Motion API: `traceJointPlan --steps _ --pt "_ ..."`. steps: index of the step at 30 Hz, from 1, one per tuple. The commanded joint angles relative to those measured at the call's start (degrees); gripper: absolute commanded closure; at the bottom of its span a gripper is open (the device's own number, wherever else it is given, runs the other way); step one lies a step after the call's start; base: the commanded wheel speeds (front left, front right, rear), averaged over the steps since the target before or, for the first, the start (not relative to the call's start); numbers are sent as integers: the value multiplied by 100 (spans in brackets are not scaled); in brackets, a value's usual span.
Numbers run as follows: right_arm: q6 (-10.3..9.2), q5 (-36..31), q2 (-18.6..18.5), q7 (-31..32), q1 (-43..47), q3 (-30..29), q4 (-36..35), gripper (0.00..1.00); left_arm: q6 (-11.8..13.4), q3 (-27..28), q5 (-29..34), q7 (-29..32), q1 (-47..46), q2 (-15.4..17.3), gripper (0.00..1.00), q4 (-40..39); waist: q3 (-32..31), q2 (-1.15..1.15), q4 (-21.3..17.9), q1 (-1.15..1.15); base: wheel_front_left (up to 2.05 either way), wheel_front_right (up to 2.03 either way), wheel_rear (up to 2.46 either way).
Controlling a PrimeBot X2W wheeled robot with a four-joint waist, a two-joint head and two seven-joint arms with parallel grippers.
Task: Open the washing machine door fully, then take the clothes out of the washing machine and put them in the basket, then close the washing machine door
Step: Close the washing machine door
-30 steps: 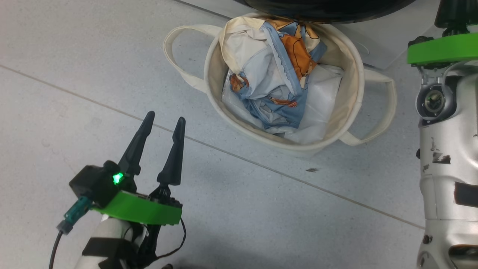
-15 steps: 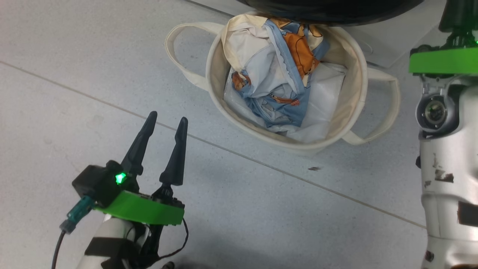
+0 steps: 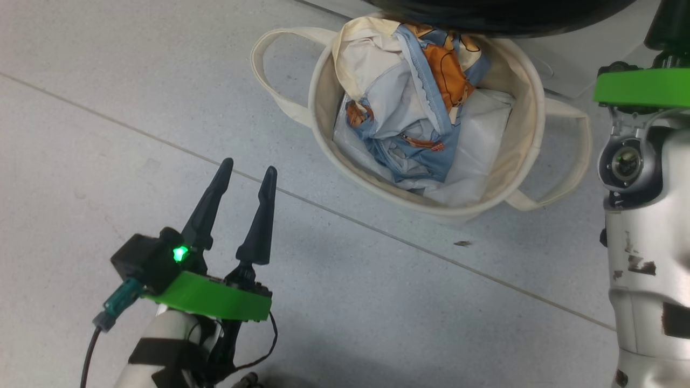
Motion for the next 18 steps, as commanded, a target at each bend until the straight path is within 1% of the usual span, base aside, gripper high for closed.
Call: traceJointPlan --steps 1,6,10,14,18 --pt "101 43 272 71 -39 485 -493 100 -32 182 6 -69 -3 101 0 -130 -12 0 4 0 0 0 0" --pt "101 209 272 71 57 416 -1108 100 -32 186 21 -69 3 118 0 -114 -42 0 -1 0 0 0 0" --pt "101 229 272 71 136 449 -1195 100 -32 191 24 -69 13 137 0 -114 -66 0 -25 0 0 0 0" --pt "101 195 272 71 228 642 -1115 100 -32 196 30 -69 20 163 0 -120 -75 0 -52 0 0 0 0" --pt "101 72 272 71 220 672 -706 100 -32 197 21 -69 23 180 0 -124 -70 0 -59 0 0 0 0"
